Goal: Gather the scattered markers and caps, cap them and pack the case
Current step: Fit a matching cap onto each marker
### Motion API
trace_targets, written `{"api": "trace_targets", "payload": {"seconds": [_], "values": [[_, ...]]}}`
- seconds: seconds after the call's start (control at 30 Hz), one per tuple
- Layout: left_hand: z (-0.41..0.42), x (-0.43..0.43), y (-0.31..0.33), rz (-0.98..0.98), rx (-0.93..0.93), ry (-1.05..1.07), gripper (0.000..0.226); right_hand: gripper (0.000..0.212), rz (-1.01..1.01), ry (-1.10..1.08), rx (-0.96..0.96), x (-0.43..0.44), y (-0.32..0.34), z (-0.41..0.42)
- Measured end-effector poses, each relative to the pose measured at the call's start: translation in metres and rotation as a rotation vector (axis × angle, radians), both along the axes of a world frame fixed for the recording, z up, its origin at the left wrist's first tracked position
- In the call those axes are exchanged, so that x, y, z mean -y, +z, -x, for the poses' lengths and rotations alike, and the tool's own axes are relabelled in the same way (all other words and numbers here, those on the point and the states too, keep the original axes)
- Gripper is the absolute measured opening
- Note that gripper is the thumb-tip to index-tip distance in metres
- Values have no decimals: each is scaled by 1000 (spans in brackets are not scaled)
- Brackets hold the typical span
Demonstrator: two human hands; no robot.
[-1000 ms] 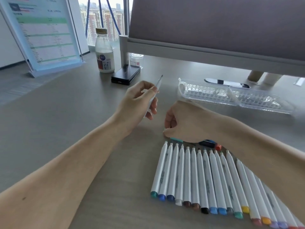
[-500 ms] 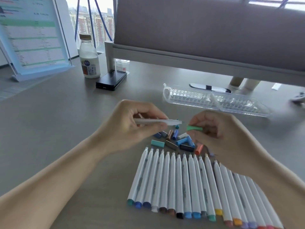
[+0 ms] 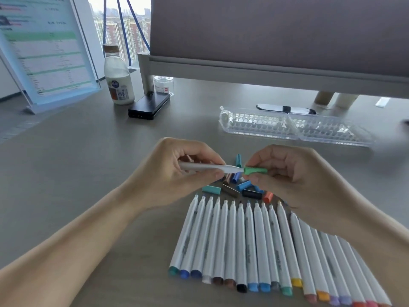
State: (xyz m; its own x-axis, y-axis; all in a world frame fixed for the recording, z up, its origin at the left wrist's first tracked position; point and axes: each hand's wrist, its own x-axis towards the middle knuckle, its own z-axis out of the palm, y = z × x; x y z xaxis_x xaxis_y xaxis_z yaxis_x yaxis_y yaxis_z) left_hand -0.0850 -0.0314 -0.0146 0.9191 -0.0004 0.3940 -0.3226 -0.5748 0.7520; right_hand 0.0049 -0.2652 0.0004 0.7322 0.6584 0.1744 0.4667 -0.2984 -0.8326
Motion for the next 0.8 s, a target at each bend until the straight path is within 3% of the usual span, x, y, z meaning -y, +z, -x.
{"api": "trace_targets", "payload": {"seconds": [0.23,0.43,0.67,0.8], "values": [[1,4,-2,74,-33,-48,12,14,-21,21,19,-5,0,6],[-1,7,-1,222,-18,-64,12,11,-182,48,-20,-11,0,10],[-3,8,-5,194,-3,-37,9,14,-217,87,-5,-14,1,15],[1,5,0,54,-41,-37,4,10,-197,71,-1,-15,-1,10]]}}
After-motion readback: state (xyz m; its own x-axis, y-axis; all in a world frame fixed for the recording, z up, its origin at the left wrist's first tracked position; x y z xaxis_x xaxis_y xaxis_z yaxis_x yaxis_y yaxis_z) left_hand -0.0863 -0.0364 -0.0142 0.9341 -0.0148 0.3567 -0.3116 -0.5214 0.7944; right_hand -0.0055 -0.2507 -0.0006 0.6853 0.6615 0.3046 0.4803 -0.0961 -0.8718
